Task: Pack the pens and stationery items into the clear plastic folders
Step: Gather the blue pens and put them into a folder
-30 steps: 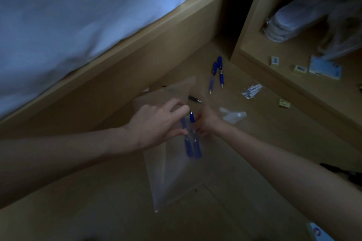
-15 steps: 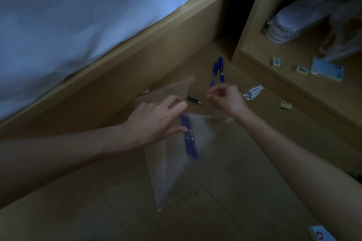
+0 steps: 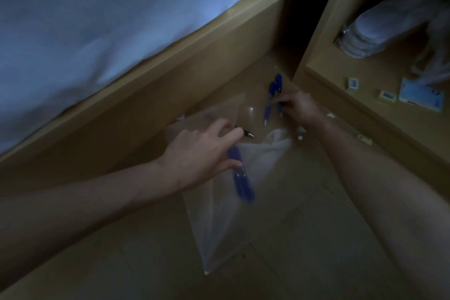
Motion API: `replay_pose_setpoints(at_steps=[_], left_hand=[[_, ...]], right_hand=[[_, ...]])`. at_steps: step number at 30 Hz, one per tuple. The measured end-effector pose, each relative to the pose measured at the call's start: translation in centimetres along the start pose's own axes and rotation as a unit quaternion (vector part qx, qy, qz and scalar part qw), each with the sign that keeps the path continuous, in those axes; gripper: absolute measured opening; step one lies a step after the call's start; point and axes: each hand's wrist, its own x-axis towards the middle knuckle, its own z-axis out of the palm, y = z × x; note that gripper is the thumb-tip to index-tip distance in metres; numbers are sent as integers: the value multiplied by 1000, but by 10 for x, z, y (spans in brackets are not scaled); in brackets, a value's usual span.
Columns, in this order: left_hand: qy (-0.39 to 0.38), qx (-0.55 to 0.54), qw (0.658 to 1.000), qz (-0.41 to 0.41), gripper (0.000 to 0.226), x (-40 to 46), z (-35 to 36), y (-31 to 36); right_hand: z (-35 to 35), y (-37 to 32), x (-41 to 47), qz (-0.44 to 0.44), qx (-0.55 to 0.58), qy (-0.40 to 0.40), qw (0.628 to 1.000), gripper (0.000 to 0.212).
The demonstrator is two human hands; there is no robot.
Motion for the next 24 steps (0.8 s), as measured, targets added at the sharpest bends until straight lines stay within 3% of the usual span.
replay_pose_setpoints(at_steps=[3, 11, 18, 24], left_hand=[[-2, -4, 1000, -5, 48, -3, 3, 0], [156, -22, 987, 41, 41, -6, 20, -10], [168, -10, 985, 42, 43, -13, 25, -10], [178, 18, 983, 43, 42, -17, 24, -8]], right_hand=[[8, 4, 12, -48, -24, -34, 998, 50], [18, -7, 30, -87, -129, -13, 988, 36], [20, 1, 23, -86, -58, 73, 992, 29], [3, -9, 0, -30, 101, 156, 982, 22]])
